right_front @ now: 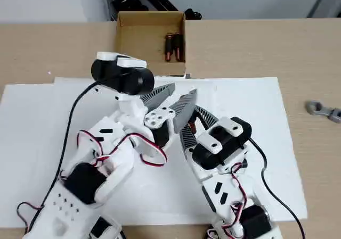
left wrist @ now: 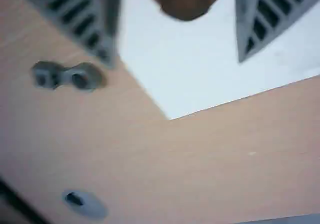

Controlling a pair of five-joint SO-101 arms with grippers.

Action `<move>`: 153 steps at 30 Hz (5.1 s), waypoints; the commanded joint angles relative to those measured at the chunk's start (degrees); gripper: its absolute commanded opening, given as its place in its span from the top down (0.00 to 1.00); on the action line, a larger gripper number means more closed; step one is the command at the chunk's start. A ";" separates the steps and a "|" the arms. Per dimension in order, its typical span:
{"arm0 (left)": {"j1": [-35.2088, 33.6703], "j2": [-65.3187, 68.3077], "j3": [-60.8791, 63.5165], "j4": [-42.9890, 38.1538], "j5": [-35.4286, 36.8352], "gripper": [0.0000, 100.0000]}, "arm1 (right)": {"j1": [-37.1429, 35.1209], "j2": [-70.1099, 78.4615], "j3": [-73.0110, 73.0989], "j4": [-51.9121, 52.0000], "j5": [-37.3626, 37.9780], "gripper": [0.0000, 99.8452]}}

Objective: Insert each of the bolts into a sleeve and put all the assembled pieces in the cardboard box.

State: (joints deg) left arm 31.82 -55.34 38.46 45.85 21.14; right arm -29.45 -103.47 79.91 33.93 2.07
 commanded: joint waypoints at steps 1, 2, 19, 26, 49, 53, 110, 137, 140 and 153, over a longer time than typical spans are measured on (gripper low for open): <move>-2.64 -0.35 -5.05 2.99 -8.53 0.99 | 0.66 -0.13 -2.73 -1.54 0.79 1.00; -4.40 -0.35 -5.14 3.43 -8.70 0.99 | 1.36 -0.04 -3.43 -1.63 0.70 1.00; -22.86 -3.69 -1.80 8.35 -9.05 0.99 | 11.82 30.46 -21.36 -8.40 -1.93 1.00; -24.53 -9.32 0.92 8.09 -9.23 0.99 | 12.44 53.32 -34.55 -9.89 -2.11 1.00; -37.89 -13.63 9.80 7.30 -15.30 0.99 | 12.53 109.67 -86.68 -10.07 -1.76 1.00; -37.89 -13.36 11.74 7.03 -15.30 0.99 | 12.53 121.71 -99.69 -9.54 -1.67 0.99; -37.36 15.21 10.59 3.16 -9.32 0.99 | 15.25 136.04 -175.47 63.52 -1.23 1.00; -36.40 15.38 -2.68 32.62 -6.86 0.90 | 19.38 70.29 -81.14 61.67 -1.23 1.00; -36.40 15.65 -6.02 37.01 -6.51 0.88 | 19.38 68.70 -78.15 61.41 -1.23 1.00; -36.48 16.70 -0.75 38.68 -6.33 0.85 | 19.38 66.24 -73.14 60.62 -1.23 1.00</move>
State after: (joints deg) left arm -5.27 -39.43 37.67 86.20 14.64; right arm -10.81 -35.96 6.95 95.56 0.57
